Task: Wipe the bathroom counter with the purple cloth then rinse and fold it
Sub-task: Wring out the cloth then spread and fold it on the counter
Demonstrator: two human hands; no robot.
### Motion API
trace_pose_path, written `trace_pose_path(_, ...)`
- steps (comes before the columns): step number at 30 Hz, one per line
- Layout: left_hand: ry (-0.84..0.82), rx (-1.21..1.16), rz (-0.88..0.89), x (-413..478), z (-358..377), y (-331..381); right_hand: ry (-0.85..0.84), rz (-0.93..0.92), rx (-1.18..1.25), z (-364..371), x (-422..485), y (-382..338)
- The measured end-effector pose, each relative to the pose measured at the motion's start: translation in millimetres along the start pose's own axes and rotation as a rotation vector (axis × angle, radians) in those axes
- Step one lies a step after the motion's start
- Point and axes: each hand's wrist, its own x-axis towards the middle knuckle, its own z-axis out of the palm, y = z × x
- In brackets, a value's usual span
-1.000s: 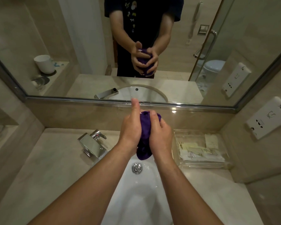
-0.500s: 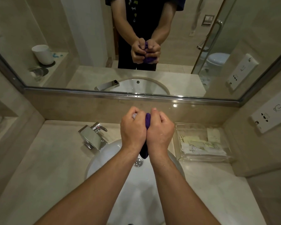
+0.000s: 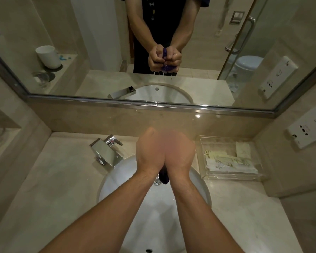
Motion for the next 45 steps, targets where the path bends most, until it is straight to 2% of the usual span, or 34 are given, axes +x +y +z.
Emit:
trace_pose_path(4,-0.028,-0.036,-0.091,0.5,-6.3,-0.7,-0.035,-0.030,-0.033,-0.2,-2.9,1.6)
trace_pose_path(7,-0.133,-0.150,-0.143,1.0,-17.8,8.4,-0.054,-0.008,-0.023,-5.9,-1.1,-6.5)
trace_pose_path(8,-0.163,-0.217,-0.177,2.1,-21.9,10.9,-0.044,0.026,0.004,-7.4,1.5,-11.2)
trace_pose_path(11,-0.205,-0.374,-0.429,7.8,-36.6,20.9,-0.001,0.214,0.191,-7.5,12.0,-23.2)
trace_pose_path(13,-0.345,-0.471,-0.552,1.4,-39.7,41.4,-0.019,0.364,0.370,-6.2,15.5,-28.8)
trace_pose_path(15,-0.510,-0.437,-0.514,-12.3,-32.5,67.4,-0.062,0.423,0.405,-5.3,15.2,-31.8)
trace_pose_path(16,-0.519,-0.476,-0.480,-18.5,-30.4,79.1,-0.087,0.412,0.363,-6.0,14.8,-33.5)
trace_pose_path(18,-0.400,-0.526,-0.408,-20.9,-24.7,83.8,-0.159,0.314,0.222,-10.4,15.1,-38.6)
trace_pose_path(20,-0.192,-0.526,-0.355,-8.1,-22.4,80.7,-0.259,0.115,0.074,-20.4,18.4,-47.9)
trace_pose_path(22,-0.070,-0.416,-0.290,5.5,-24.6,82.1,-0.387,-0.109,-0.041,-32.0,22.3,-58.8)
trace_pose_path(24,-0.066,-0.316,-0.258,15.7,-23.8,88.2,-0.487,-0.324,-0.211,-39.0,27.1,-65.8)
trace_pose_path(26,-0.126,-0.285,-0.244,20.5,-23.5,100.7,-0.433,-0.489,-0.325,-42.2,31.9,-74.6)
trace_pose_path(28,-0.166,-0.240,-0.261,22.8,-25.0,115.2,-0.352,-0.578,-0.346,-45.9,35.6,-91.0)
trace_pose_path(33,-0.370,-0.034,-0.252,27.1,-29.3,150.0,-0.350,-0.485,-0.277,-50.2,44.2,-154.9)
trace_pose_path(35,-0.428,0.001,-0.161,29.6,-33.4,161.8,-0.412,-0.486,-0.215,-45.6,46.8,-184.2)
trace_pose_path(40,-0.517,-0.105,0.118,23.4,-35.7,204.8,-0.518,-0.460,-0.068,-35.1,37.0,-262.7)
trace_pose_path(45,-0.487,-0.256,0.206,20.7,-35.0,228.9,-0.559,-0.535,-0.028,-38.3,28.2,-323.5)
